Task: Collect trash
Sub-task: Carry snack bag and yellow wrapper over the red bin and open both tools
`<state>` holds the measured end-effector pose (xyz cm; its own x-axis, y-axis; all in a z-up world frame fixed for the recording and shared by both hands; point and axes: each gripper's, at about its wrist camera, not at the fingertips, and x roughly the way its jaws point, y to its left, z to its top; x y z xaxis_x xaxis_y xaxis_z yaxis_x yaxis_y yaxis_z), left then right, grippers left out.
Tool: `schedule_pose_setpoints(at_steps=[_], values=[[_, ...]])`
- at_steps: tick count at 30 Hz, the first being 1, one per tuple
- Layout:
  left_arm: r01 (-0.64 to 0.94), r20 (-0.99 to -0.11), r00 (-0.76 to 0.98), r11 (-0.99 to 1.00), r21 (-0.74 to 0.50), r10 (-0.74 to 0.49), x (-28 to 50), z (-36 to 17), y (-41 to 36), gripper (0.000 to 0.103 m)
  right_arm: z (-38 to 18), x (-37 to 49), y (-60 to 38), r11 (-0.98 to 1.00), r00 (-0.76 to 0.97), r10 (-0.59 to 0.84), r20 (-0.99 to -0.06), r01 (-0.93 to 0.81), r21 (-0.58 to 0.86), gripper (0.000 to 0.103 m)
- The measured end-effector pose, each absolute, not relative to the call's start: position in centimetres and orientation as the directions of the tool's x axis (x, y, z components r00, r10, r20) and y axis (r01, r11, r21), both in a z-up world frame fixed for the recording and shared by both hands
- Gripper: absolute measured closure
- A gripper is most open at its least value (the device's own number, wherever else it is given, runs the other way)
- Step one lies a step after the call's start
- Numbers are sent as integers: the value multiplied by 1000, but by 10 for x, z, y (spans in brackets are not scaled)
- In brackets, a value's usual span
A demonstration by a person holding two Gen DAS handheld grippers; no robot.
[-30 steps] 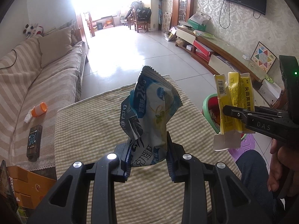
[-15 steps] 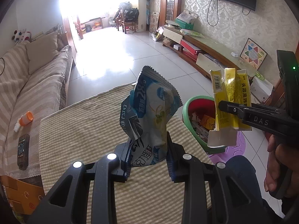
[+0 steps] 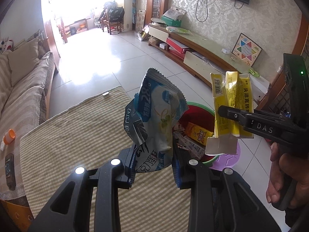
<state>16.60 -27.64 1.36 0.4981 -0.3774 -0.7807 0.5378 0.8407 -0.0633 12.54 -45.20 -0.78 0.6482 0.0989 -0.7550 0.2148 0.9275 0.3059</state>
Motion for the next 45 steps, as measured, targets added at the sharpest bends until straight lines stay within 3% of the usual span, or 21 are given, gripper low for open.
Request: schedule_pose_setpoints(at_steps=[21, 45], values=[[645, -782, 397, 752, -135, -481, 197, -2, -390, 75, -26, 140, -544, 896, 641, 52, -766, 309, 320, 71], [634, -802, 312, 741, -224, -510, 221, -40, -413, 74, -64, 160, -556, 888, 593, 86, -801, 319, 331, 71]])
